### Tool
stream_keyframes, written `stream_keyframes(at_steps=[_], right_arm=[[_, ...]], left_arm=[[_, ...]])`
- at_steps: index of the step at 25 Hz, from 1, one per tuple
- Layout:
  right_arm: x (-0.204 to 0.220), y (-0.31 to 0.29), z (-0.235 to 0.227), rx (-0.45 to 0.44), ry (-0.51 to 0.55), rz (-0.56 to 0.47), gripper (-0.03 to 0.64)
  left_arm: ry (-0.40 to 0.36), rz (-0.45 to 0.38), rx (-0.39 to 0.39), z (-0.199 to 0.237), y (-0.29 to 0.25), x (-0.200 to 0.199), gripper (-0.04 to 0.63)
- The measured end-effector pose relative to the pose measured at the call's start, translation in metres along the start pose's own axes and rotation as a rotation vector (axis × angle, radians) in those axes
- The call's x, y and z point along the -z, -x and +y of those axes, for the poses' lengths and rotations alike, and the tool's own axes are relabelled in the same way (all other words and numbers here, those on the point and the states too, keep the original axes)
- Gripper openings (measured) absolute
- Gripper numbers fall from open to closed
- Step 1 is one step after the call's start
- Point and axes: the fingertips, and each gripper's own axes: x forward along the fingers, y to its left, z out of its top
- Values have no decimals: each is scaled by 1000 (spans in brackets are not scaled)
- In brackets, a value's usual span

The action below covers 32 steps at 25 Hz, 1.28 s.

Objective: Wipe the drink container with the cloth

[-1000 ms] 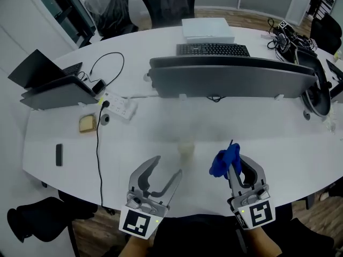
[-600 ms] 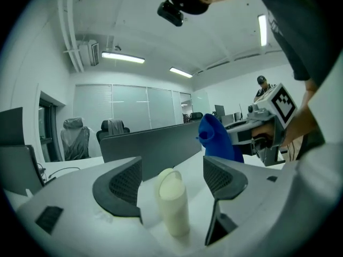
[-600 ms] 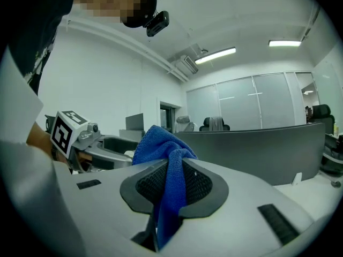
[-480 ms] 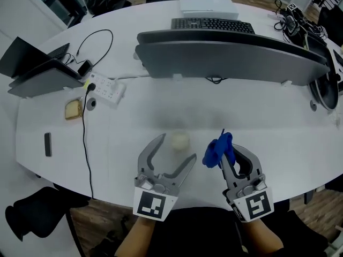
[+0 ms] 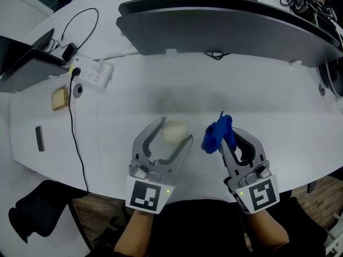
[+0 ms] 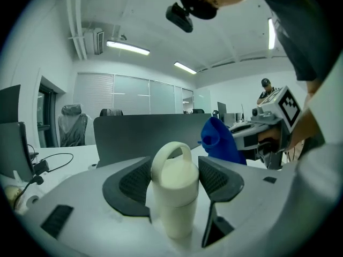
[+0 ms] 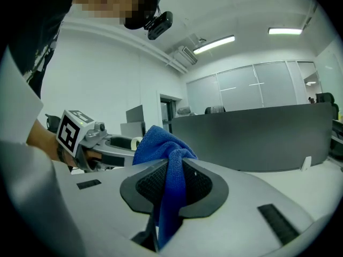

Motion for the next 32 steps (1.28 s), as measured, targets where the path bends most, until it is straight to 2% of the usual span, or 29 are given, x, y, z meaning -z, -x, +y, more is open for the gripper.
stream_keyframes(at_steps=[7, 14, 18, 21, 23, 27, 30, 32], right_arm=[[2, -22, 13, -131, -28, 13, 51], [5, -54, 38, -306, -129, 9, 51], [9, -57, 42, -357, -178, -38, 51], [24, -62, 41, -368, -186, -29, 48], [46, -69, 40, -340, -155, 40, 48], [101, -83, 36, -256, -117, 250, 48], [128, -88, 35, -261, -69, 364, 48], [132, -89, 34, -265, -7, 395, 48]], left_arm=[[31, -6, 60, -3, 3, 6, 273], [40, -46, 161, -3, 3, 4, 273], [28, -86, 205, -6, 4, 3, 272], [32, -108, 233, -5, 5, 4, 272], [44, -119, 247, -5, 4, 4, 272], [56, -130, 267, -4, 4, 5, 272], [65, -123, 280, -6, 3, 5, 273], [35, -97, 279, -7, 2, 5, 273]])
